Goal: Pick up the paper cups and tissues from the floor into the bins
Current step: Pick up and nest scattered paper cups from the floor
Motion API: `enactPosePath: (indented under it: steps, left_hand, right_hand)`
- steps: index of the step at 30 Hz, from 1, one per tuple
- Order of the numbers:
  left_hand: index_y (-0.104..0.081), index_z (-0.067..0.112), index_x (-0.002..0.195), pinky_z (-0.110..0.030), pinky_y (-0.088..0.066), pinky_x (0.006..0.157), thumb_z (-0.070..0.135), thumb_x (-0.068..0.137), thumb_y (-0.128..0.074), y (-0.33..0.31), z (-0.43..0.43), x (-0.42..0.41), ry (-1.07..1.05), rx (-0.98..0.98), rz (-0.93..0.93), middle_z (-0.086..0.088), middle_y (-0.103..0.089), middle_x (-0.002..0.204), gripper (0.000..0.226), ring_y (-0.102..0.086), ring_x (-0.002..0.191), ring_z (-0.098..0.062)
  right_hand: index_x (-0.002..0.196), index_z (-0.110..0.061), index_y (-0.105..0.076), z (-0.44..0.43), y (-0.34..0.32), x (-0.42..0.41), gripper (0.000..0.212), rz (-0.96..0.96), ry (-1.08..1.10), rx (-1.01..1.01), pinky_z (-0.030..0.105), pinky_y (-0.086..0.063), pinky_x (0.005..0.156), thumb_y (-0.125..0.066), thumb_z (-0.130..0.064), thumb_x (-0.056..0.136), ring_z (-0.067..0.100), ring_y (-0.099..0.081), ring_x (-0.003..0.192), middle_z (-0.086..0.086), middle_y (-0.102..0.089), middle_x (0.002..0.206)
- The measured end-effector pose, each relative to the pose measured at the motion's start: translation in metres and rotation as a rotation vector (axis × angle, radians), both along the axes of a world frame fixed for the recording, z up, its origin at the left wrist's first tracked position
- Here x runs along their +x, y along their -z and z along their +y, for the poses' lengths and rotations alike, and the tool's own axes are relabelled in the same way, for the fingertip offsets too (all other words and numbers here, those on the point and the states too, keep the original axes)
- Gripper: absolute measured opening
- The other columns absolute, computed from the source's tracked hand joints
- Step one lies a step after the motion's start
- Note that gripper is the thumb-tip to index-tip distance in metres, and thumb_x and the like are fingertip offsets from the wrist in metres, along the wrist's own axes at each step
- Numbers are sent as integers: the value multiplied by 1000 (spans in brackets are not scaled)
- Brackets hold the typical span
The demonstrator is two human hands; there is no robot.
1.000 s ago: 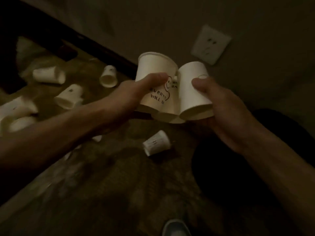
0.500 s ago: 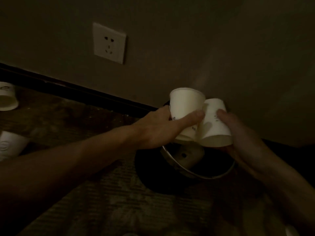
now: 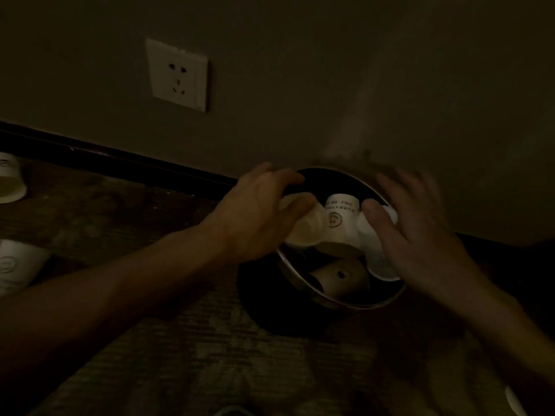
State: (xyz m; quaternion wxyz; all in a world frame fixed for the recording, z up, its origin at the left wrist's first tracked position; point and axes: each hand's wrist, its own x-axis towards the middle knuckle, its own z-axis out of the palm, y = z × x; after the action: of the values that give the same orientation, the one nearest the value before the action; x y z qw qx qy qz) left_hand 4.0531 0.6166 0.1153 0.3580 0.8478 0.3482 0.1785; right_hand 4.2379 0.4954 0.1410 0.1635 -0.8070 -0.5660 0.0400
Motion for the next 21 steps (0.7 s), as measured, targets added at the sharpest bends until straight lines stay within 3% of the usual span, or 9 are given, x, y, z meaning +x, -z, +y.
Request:
enactPosePath:
  steps: [2,4,6,9,12,15,18,21]
  left_hand:
    - [-63,22,128,-15,-41,74,39,100,-50,-7,8,-14,-4,-13,-57,7,-63,119,35,-59,106,-6]
    - [-70,19,108,-11,-45,60,36,101,-50,-17,13,-33,-28,-31,-82,7,-70,96,28,-63,81,-1]
    - [-69,14,85,-18,-46,50,40,98,-50,-23,18,-61,-65,1,-81,0,-67,72,35,-62,63,-10]
    - [-66,25,73,-15,-47,48,53,89,-50,-20,19,-123,-130,78,8,11,-66,77,36,-63,62,-7]
    - [-66,31,77,-18,-45,49,65,79,-45,13,3,-187,-255,65,178,13,-66,76,39,-62,70,1]
    - [-66,35,87,-12,-33,56,50,86,-60,68,-21,-226,-355,-19,307,17,-65,78,17,-59,70,6]
    - [-66,31,110,-11,-43,59,44,88,-64,122,-28,-239,-378,-163,287,17,-65,90,26,-60,76,7]
    - [-55,26,134,-23,-48,79,43,90,-64,166,-27,-236,-399,-198,291,3,-61,124,48,-62,98,-6]
  right_hand:
    - [137,-18,-52,5,-7,-21,53,-42,-122,129,0,-3,102,-36,-47,96,4,-16,140,1,-38,149]
    - [120,-22,-61,7,-14,-47,35,24,-189,251,5,-23,99,-47,-39,93,4,-40,123,-8,-54,126]
    - [102,-35,-59,11,-16,-78,15,184,-250,311,6,-37,80,-53,-41,89,-3,-54,98,-19,-58,101]
    - [92,-40,-51,12,2,-128,14,334,-383,206,4,-41,72,-51,-53,84,-5,-55,89,-19,-55,97]
    - [98,-41,-49,19,44,-169,20,390,-531,-8,7,-43,75,-47,-57,86,-6,-50,97,-22,-50,99]
    - [120,-34,-50,36,97,-193,33,427,-547,-167,10,-36,79,-55,-50,92,-4,-45,108,-21,-46,116]
    - [137,-30,-41,61,144,-204,51,532,-337,-352,20,-35,83,-58,-49,93,3,-43,111,-11,-45,134]
    - [138,-26,-38,81,180,-209,58,716,-70,-498,20,-35,67,-56,-56,92,2,-46,89,-14,-50,117]
